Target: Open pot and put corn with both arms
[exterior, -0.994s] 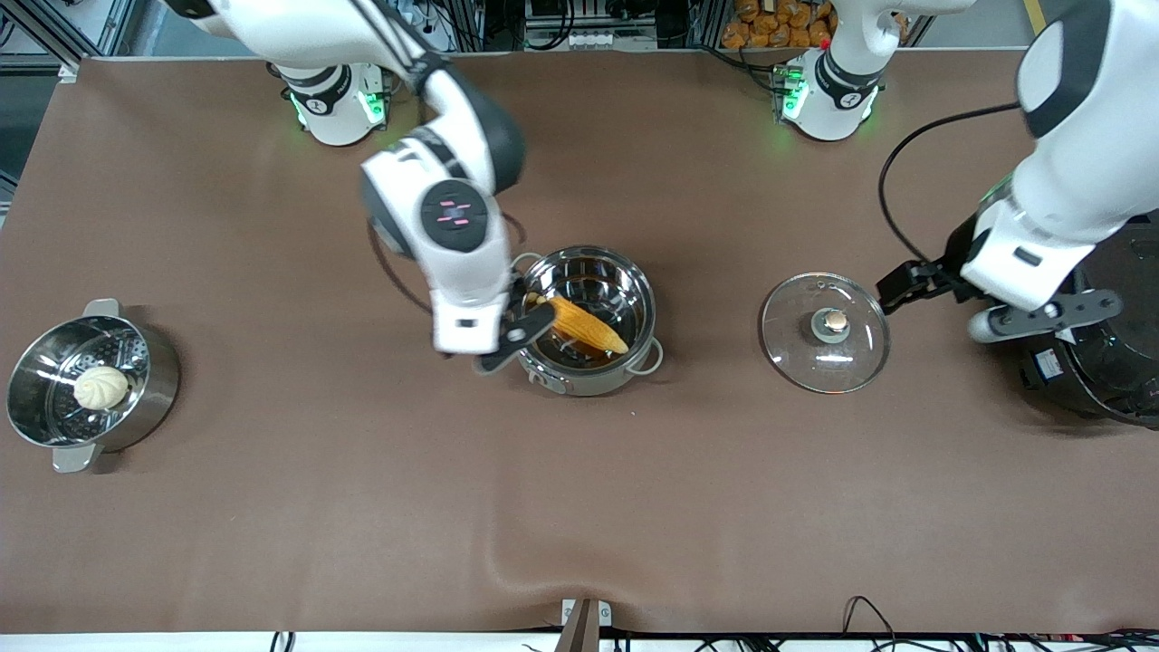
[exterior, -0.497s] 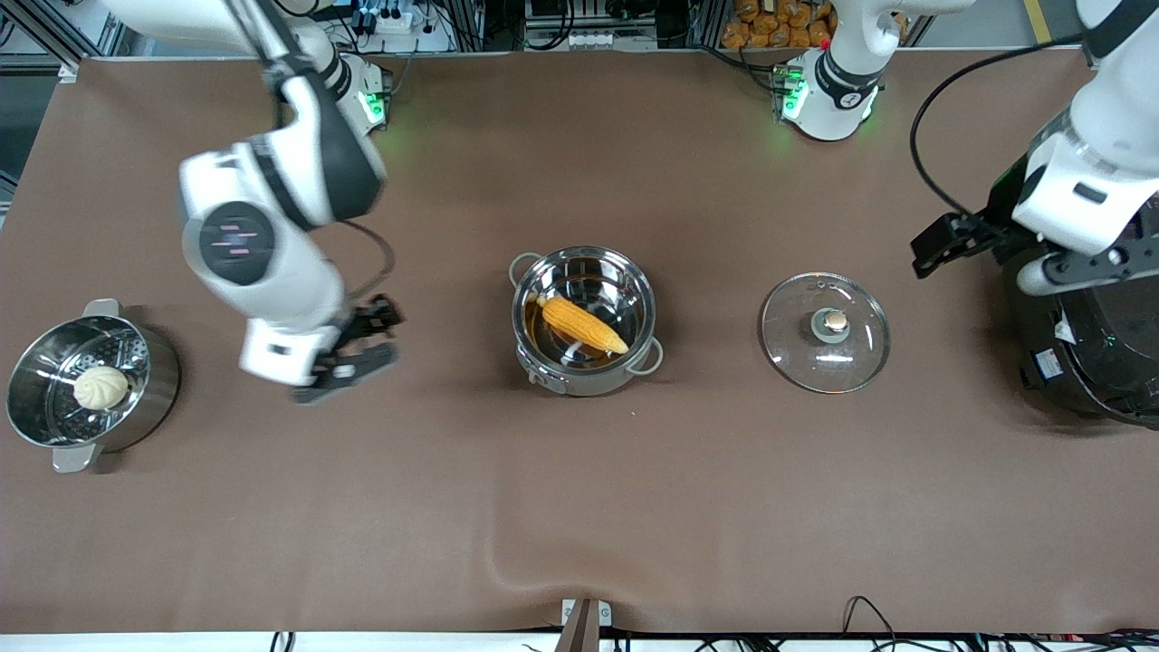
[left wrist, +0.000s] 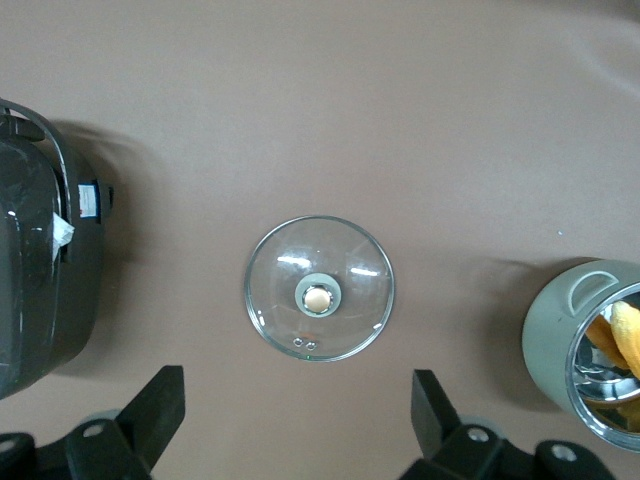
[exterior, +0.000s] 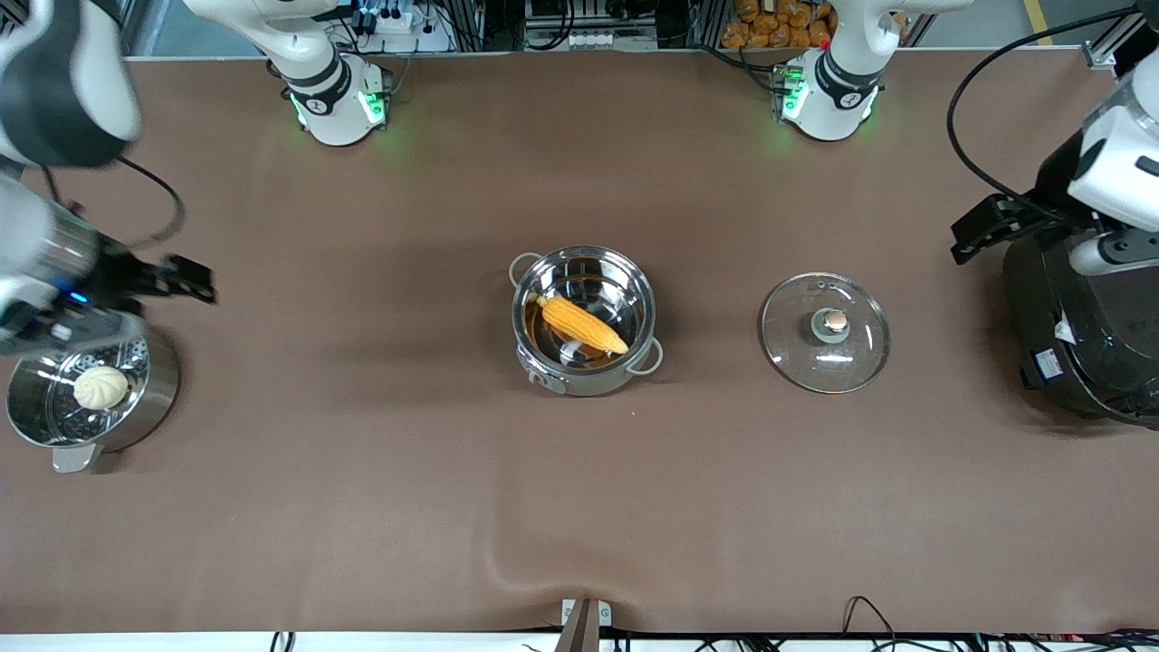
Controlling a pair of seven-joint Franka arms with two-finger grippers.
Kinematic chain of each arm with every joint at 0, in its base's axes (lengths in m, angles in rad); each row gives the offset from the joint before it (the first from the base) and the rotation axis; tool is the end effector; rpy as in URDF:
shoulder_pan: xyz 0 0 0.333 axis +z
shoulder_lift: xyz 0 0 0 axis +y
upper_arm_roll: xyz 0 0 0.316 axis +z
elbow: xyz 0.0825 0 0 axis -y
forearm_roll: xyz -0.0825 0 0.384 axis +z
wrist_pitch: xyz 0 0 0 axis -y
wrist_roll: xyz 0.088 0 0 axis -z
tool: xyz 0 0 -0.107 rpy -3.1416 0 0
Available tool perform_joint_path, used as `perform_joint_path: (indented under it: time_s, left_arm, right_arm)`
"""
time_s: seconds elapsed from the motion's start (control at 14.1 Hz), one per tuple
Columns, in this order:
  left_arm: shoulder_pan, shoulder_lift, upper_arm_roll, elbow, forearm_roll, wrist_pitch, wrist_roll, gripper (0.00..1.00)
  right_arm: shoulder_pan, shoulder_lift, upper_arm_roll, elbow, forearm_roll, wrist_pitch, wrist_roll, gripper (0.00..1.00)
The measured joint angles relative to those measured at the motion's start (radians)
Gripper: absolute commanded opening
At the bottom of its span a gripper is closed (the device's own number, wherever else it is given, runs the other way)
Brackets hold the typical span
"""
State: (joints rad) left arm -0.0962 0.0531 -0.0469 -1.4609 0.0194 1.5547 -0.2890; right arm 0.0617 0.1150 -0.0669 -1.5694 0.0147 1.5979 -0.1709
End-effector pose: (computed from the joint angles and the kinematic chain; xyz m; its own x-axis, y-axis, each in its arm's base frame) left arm 0.5647 -0.0784 0.6451 0.9883 0.1460 0.0439 0.1463 -0.9892 -0.0046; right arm 0.5875 0.0005 0.5618 0.9828 0.1643 -0.0837 0.1631 -0.9864 -0.0215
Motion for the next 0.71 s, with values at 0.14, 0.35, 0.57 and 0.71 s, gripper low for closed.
perform_joint_path:
  time_s: [0.14,0.35,0.57,0.71]
  left_arm:
    - [0.006,0.0,-0.002,0.0,0.0,-0.003,0.019,1.0]
    - [0.043,-0.002,-0.04,0.0,0.0,-0.003,0.04,1.0]
    - [0.084,-0.014,-0.082,0.0,0.0,-0.004,0.042,1.0]
    - [0.085,-0.018,-0.084,-0.001,0.0,-0.005,0.042,1.0]
  right_arm:
    - [-0.034,-0.054,0.013,0.0,0.002,-0.068,0.015,1.0]
    - [-0.048,-0.105,0.018,0.001,0.006,-0.126,0.083,1.0]
    - [-0.049,-0.125,0.02,0.028,0.014,-0.173,0.152,1.0]
    - [-0.049,-0.129,0.021,0.045,0.015,-0.187,0.171,1.0]
